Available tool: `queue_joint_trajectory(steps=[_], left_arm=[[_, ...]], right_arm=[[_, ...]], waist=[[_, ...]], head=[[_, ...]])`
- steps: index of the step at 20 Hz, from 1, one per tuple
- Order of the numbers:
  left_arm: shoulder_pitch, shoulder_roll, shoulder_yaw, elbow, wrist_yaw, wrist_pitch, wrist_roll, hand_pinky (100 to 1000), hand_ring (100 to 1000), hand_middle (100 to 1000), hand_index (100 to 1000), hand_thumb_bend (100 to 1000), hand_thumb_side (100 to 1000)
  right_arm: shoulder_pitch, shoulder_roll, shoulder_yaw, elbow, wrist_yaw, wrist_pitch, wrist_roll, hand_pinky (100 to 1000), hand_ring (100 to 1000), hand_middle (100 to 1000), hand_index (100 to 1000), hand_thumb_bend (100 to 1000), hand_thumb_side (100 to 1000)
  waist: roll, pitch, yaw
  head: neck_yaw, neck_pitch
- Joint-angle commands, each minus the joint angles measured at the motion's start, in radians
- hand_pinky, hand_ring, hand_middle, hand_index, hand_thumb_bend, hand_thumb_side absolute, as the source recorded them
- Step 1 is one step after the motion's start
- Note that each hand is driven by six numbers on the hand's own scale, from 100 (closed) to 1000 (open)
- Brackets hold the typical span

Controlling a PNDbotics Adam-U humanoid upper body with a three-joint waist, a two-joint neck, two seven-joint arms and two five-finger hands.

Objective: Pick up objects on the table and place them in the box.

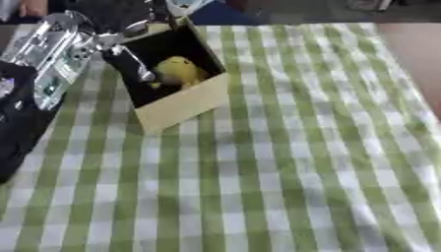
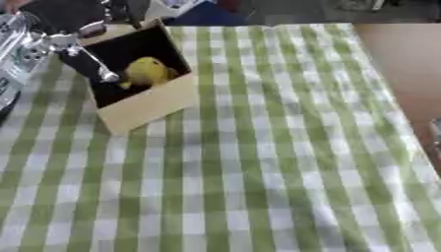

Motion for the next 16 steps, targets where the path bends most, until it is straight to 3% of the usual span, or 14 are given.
queue_joint_trajectory(steps=[1,12,16], left_arm=[[-0.014,0.022,0.012,-0.018,-0.002,0.001,-0.002,688,743,661,769,602,245],[-0.016,0.014,0.021,-0.017,0.021,0.011,0.008,659,717,636,745,565,250],[-0.017,0.033,0.057,-0.086,0.077,0.036,0.056,659,712,631,741,539,242]], right_arm=[[-0.006,-0.016,-0.013,-0.018,-0.005,0.001,-0.004,779,787,663,795,100,1000],[-0.007,-0.014,-0.013,-0.018,-0.006,0.001,-0.001,780,788,662,795,100,1000],[-0.003,-0.021,-0.016,-0.018,-0.003,0.001,-0.004,780,788,663,795,100,999]], waist=[[-0.001,-0.026,0.001],[-0.002,-0.029,0.000],[0.000,-0.032,0.005]], head=[[-0.002,0.006],[-0.006,0.010],[-0.012,0.021]])
